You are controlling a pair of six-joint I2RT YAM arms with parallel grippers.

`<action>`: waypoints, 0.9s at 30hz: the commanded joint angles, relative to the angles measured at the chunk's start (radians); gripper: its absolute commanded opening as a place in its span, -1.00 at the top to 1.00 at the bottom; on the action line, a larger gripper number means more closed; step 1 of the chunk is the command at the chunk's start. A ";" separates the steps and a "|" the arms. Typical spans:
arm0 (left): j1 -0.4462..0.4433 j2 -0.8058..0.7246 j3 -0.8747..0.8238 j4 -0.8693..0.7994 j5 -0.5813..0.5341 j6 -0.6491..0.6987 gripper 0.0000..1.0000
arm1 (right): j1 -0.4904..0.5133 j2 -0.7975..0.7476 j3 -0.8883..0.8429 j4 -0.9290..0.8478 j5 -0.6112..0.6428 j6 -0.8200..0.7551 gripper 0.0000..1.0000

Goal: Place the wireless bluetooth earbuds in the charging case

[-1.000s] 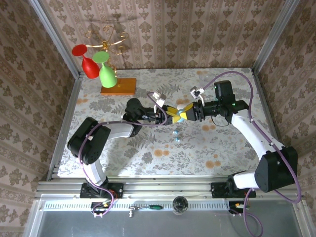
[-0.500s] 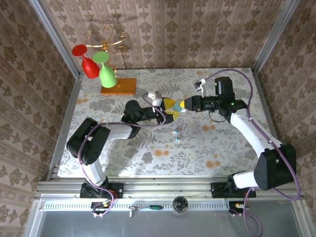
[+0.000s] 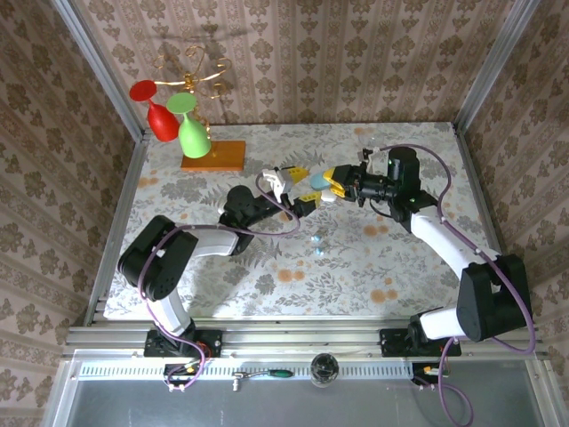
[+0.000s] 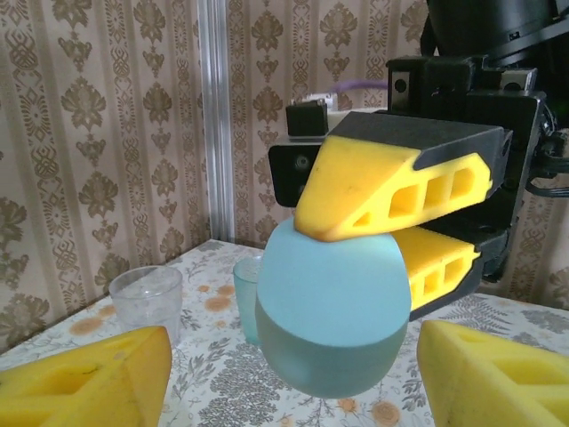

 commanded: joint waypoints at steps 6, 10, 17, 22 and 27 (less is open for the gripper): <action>-0.008 -0.019 0.021 0.034 0.002 0.017 -0.45 | 0.025 0.001 -0.006 0.252 -0.043 0.231 0.88; -0.008 -0.021 0.041 0.036 0.031 0.014 -0.38 | 0.025 0.001 -0.002 0.258 -0.065 0.248 0.88; -0.004 -0.041 0.066 0.036 0.069 -0.016 -0.24 | 0.025 0.001 -0.014 0.266 -0.065 0.251 0.90; -0.003 -0.052 0.073 0.037 0.066 -0.032 -0.17 | 0.026 0.030 -0.027 0.273 -0.063 0.255 0.90; -0.003 -0.060 0.075 0.036 0.074 -0.037 -0.12 | 0.025 0.035 -0.034 0.267 -0.057 0.248 0.90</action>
